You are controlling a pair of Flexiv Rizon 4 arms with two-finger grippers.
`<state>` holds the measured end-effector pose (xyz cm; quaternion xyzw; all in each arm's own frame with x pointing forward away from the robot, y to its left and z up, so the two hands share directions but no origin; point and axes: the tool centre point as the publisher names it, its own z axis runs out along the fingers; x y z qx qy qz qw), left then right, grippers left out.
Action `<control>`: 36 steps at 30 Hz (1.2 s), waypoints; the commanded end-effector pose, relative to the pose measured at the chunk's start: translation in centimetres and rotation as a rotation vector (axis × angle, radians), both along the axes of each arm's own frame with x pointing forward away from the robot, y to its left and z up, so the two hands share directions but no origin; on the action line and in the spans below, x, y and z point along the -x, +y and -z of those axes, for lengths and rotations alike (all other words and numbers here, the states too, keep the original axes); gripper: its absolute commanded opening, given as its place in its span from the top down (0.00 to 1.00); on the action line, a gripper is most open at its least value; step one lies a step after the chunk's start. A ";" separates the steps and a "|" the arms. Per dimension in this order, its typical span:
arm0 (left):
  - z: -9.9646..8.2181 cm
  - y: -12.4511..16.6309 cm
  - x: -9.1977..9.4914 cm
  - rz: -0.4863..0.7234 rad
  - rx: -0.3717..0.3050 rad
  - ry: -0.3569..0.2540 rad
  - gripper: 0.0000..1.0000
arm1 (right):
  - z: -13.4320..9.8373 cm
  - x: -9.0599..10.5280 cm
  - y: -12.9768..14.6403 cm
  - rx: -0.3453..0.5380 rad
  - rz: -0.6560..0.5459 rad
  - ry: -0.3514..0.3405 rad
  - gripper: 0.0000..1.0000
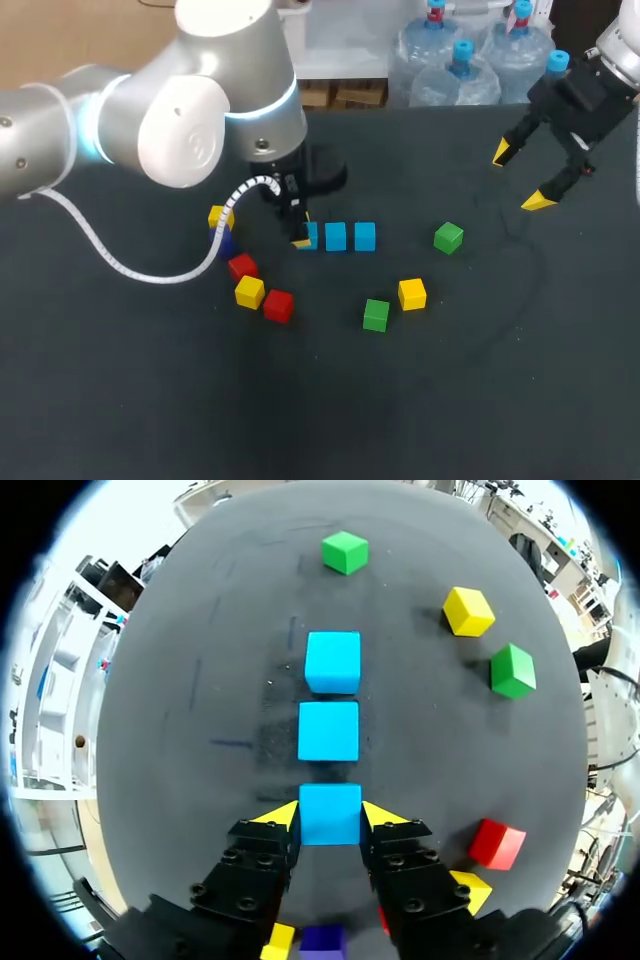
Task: Place the blue cubes, place green cubes on the blue cubes, place the yellow cubes on the green cubes, then place the red cubes on the yellow cubes, and place purple cube on the red cubes.
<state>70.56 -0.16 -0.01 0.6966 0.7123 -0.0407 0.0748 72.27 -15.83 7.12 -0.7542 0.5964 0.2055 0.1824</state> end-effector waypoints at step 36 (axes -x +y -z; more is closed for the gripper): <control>0.5 -0.3 -0.4 0.021 -0.010 0.015 0.84 | 0.0 0.0 0.0 -0.001 -0.001 0.000 0.00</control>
